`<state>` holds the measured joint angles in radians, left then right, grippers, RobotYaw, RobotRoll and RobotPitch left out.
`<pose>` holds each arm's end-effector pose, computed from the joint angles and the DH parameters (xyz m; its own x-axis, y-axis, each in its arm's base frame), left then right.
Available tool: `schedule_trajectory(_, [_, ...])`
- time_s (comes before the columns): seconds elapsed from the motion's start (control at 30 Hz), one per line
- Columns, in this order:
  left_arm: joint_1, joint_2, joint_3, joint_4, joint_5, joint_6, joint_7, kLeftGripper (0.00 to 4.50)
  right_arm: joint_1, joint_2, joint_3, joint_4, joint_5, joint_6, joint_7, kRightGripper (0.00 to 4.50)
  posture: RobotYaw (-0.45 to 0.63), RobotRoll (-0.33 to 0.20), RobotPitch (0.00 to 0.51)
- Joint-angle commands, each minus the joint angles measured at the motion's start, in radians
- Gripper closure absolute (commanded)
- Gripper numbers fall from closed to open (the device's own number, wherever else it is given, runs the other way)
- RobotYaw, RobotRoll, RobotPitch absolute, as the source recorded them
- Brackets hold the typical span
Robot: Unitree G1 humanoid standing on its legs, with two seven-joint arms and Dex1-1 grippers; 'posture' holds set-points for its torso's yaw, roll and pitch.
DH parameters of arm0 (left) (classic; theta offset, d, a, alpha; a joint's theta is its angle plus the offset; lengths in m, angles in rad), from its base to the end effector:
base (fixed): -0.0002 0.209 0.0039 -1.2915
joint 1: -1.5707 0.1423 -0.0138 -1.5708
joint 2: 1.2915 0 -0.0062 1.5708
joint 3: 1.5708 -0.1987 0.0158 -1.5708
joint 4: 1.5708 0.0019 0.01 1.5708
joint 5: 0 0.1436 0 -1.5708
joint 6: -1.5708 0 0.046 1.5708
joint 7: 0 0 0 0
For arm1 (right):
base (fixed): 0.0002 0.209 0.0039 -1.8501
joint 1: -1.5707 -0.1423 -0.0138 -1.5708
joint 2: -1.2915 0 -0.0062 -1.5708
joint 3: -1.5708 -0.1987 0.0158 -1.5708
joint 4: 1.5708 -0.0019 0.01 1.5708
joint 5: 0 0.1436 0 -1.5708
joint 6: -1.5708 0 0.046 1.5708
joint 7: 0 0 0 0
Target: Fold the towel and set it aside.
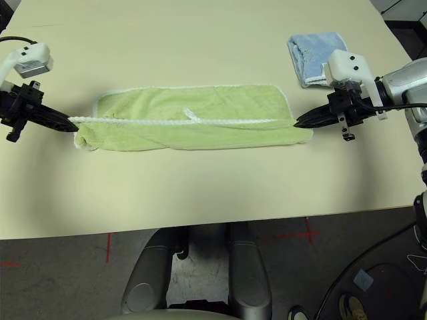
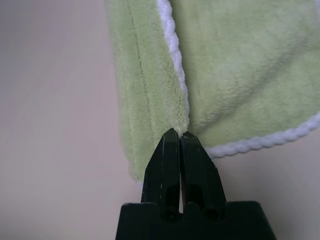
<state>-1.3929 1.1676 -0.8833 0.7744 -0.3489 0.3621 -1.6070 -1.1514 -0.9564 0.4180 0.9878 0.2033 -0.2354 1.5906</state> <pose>0.3221 0.3297 0.3293 0.3102 -0.4924 -0.8132 0.9138 0.3903 0.1122 0.3372 -0.3293 0.2756 0.3548 0.6719 -0.6501 -0.9176 0.1170 -0.3798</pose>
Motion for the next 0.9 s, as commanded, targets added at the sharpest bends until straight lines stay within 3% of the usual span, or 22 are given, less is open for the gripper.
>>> schedule_trajectory(0.03, [-0.034,-0.016,-0.002,0.092,0.048,-0.036,-0.007,4.48,-0.028,0.012,-0.056,0.118,-0.089,-0.094,-0.058,4.5,0.03,0.0,0.333])
schedule_trajectory(0.23, [-0.072,-0.112,0.108,0.267,0.175,-0.121,-0.007,4.48,-0.059,0.059,-0.132,0.223,-0.174,-0.166,-0.228,4.5,0.04,0.0,0.333])
schedule_trajectory(0.5, [-0.081,-0.193,0.258,0.381,0.331,-0.21,0.041,4.48,-0.085,0.104,-0.181,0.256,-0.274,-0.208,-0.404,4.5,0.04,0.0,0.334])
schedule_trajectory(0.9, [-0.106,-0.245,0.37,0.456,0.542,-0.319,0.11,4.48,-0.097,0.123,-0.211,0.265,-0.348,-0.217,-0.495,4.5,0.04,0.0,0.339])
